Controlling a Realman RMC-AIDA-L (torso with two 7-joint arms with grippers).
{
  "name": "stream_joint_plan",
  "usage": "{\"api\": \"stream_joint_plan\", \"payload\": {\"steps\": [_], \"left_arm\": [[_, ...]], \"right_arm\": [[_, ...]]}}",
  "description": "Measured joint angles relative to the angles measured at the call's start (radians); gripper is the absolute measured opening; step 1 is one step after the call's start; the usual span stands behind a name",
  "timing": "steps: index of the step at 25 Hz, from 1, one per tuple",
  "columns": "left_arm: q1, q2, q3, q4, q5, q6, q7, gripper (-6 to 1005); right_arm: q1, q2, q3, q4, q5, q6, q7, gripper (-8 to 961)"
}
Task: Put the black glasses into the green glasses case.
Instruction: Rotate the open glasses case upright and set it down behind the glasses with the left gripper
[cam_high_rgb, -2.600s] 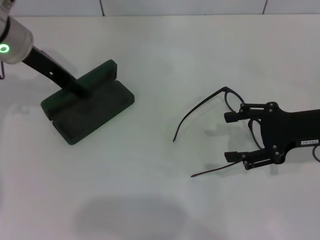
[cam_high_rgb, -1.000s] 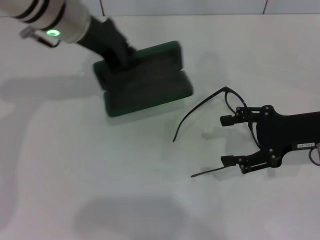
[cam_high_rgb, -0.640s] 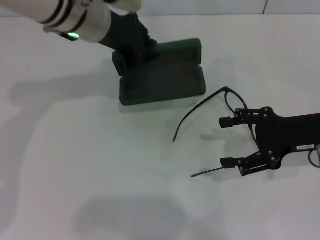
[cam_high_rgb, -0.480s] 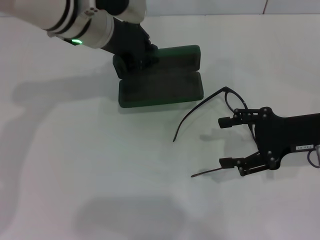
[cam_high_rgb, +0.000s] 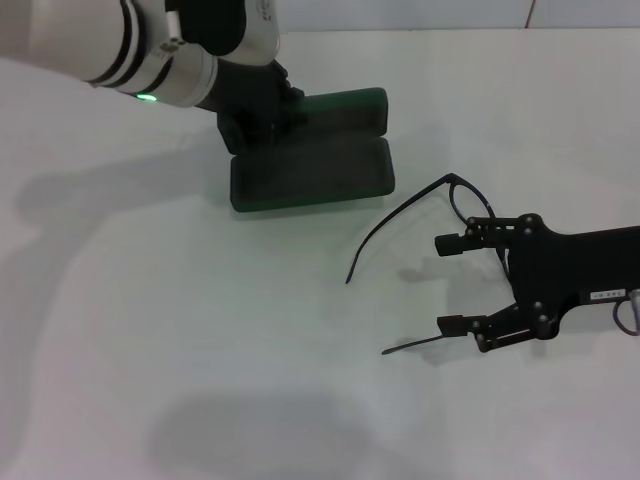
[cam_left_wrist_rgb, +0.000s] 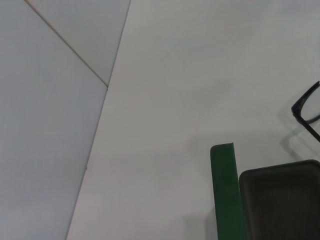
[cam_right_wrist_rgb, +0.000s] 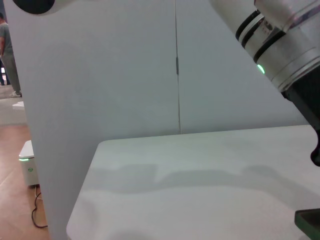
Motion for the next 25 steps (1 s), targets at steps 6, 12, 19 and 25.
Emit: {"api": "stream_joint_plan", "payload": {"steps": [6,12,19,25], "left_arm": [[0.016,0.0,0.019,-0.001,-0.001,-0.007,0.009,194],[0.03,-0.002,0.03,-0.001,-0.003,-0.017,0.009,196],[0.055,-0.003,0.051,0.007,-0.014,-0.035,0.01,198],[0.076,-0.003,0.058,0.014,-0.063,-0.041,0.03,200]], "right_arm": [[0.0,0.0,0.0,0.0,0.0,0.0,0.002,861],[-0.001,0.001,0.0,0.0,0.0,0.002,0.002,862],[-0.002,0.002,0.0,0.0,0.0,0.003,0.002,862],[-0.005,0.001,0.0,0.0,0.0,0.001,0.002,862]]}}
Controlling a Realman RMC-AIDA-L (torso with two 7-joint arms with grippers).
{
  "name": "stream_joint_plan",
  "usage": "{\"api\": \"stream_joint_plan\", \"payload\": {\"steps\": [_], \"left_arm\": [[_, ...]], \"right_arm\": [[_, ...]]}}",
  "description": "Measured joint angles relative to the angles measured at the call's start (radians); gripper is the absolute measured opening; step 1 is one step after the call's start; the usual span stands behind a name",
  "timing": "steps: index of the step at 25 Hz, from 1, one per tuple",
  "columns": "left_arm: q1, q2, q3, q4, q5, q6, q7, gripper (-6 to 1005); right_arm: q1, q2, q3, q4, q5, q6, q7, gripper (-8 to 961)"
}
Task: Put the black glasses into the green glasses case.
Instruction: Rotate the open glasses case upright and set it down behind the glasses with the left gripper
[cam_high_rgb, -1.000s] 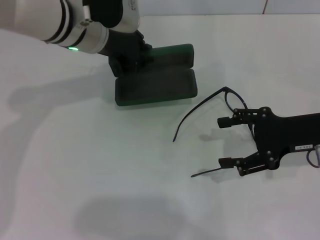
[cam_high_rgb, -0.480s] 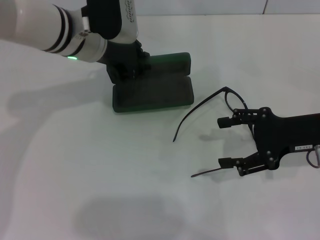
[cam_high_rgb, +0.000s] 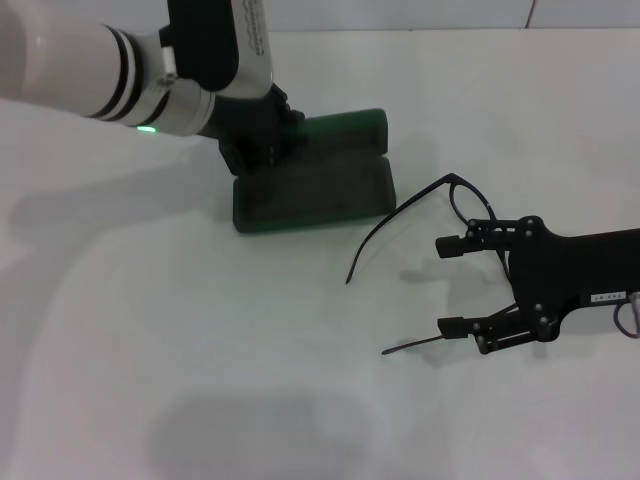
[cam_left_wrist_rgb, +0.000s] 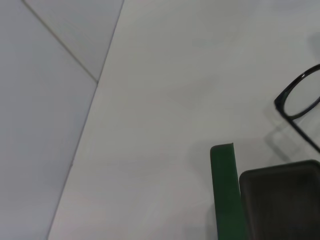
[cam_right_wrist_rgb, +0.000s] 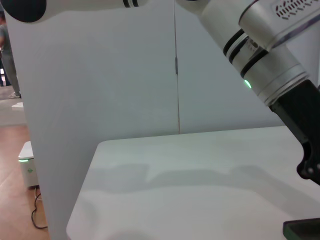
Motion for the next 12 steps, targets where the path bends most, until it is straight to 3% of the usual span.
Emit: {"api": "stream_joint_plan", "payload": {"steps": [9,12], "left_arm": [[0.033,0.0,0.034,0.011,-0.018,-0.017,0.042,202],[0.035,0.002,0.032,0.018,-0.027,-0.013,0.04,281]], "right_arm": [[-0.002,0.0,0.001,0.0,0.0,-0.001,0.0,861],[-0.003,0.0,0.002,0.0,0.0,-0.001,0.001,860]]}}
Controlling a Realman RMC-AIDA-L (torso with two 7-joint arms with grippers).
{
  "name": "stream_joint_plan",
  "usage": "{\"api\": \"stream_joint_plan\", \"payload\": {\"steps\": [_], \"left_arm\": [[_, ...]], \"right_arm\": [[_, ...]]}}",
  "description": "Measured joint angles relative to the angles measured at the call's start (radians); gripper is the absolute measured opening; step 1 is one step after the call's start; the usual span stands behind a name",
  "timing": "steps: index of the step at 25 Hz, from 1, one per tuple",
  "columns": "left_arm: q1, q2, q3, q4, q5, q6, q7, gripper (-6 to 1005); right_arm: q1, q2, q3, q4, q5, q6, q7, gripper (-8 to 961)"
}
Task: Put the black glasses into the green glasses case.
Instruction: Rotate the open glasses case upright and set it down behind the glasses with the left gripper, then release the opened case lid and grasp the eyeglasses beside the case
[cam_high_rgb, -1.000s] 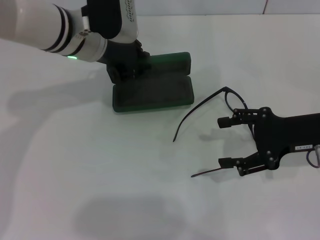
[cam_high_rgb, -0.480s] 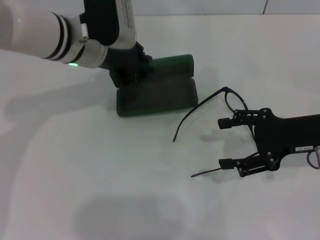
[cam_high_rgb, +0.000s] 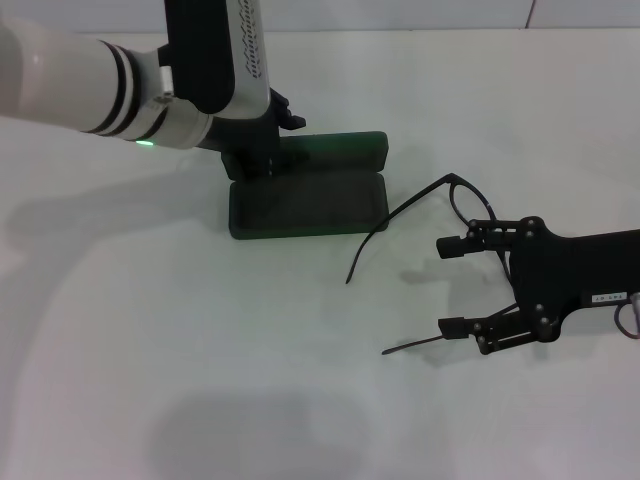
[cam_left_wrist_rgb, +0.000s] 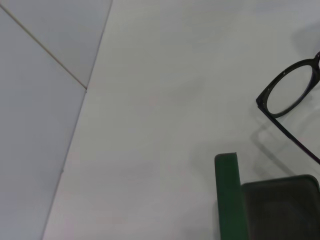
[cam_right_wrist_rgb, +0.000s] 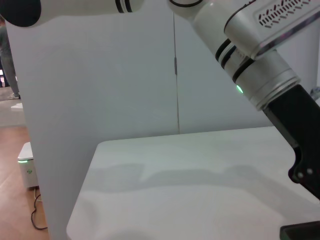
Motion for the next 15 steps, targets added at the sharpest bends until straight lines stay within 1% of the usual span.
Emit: {"api": "stream_joint_plan", "payload": {"steps": [2,5,7,9,11,13,15], "left_arm": [[0.012,-0.001,0.0,0.026,-0.002,0.007,-0.009,334],[0.046,-0.002,0.0,0.098,-0.034,0.039,-0.041,380],[0.073,0.0,-0.022,0.151,-0.102,0.078,-0.096,410],[0.082,0.003,-0.074,0.164,-0.165,0.12,-0.151,440],[0.085,0.005,-0.152,0.156,-0.219,0.179,-0.18,471],[0.086,0.007,-0.253,0.121,-0.273,0.255,-0.183,501],[0.086,0.011,-0.346,0.069,-0.32,0.332,-0.179,567]], "right_arm": [[0.0,0.0,0.0,0.0,0.0,0.0,0.0,860],[-0.001,0.0,0.002,0.0,0.0,0.0,0.001,860],[-0.002,-0.002,0.004,0.0,0.0,0.0,0.005,860],[-0.003,-0.003,0.005,0.0,0.0,0.0,0.008,859],[-0.003,-0.004,0.005,0.0,0.0,0.0,0.01,859],[-0.003,-0.004,0.004,0.0,0.0,0.0,0.012,859],[-0.003,-0.004,0.005,0.0,0.0,0.0,0.016,859]]}}
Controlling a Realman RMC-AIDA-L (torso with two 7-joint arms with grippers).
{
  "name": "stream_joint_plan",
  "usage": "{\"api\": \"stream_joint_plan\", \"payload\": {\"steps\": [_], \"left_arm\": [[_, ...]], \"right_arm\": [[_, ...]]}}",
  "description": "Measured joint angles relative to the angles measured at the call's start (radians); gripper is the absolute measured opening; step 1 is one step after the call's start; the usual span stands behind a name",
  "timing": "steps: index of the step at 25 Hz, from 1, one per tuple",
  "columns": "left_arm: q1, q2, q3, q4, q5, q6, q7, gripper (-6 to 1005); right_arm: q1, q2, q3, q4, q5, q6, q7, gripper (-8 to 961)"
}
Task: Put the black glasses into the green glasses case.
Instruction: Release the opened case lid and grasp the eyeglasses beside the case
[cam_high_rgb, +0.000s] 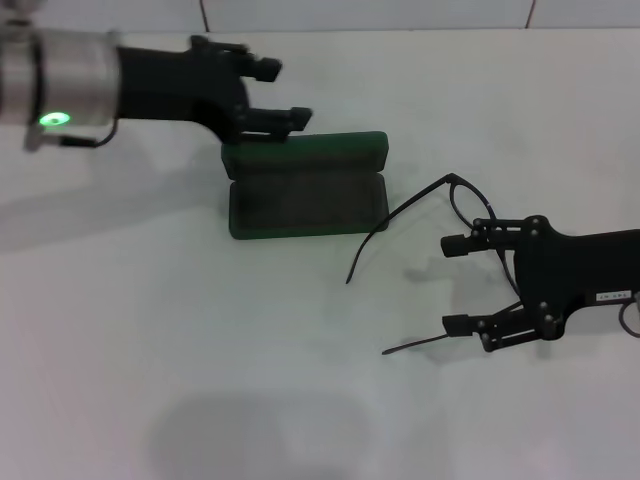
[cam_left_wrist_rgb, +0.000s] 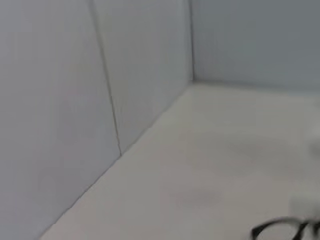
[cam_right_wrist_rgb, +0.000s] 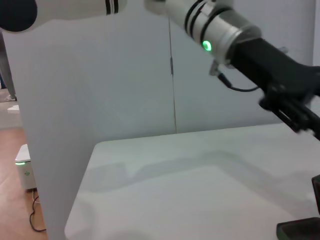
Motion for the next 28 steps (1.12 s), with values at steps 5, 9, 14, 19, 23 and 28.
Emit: {"api": "stream_joint_plan", "payload": {"steps": [5,9,14,19,23,28], "left_arm": [[0.049,0.05,-0.174,-0.167,-0.109,0.245,0.155,720],[0.14,0.079,-0.227,-0.262,-0.155,0.323,0.311,809],[0.252,0.079,-0.238,-0.274,-0.131,0.353,0.411,875],[0.302,0.076,-0.242,-0.297,-0.082,0.364,0.427,874],[0.316,0.073,-0.24,-0.304,-0.07,0.366,0.449,873],[0.309,0.073,-0.238,-0.306,-0.033,0.367,0.452,872]], "right_arm": [[0.0,-0.01,0.002,-0.002,0.0,-0.003,0.047,858],[-0.003,-0.023,0.013,-0.026,0.002,0.0,0.116,858],[-0.004,-0.054,0.066,-0.049,-0.007,-0.002,0.258,858],[0.016,-0.09,0.113,-0.104,-0.082,0.005,0.467,857],[0.071,-0.102,0.171,-0.202,-0.257,0.008,0.787,855],[0.181,-0.117,0.192,-0.267,-0.468,-0.029,1.151,852]]}}
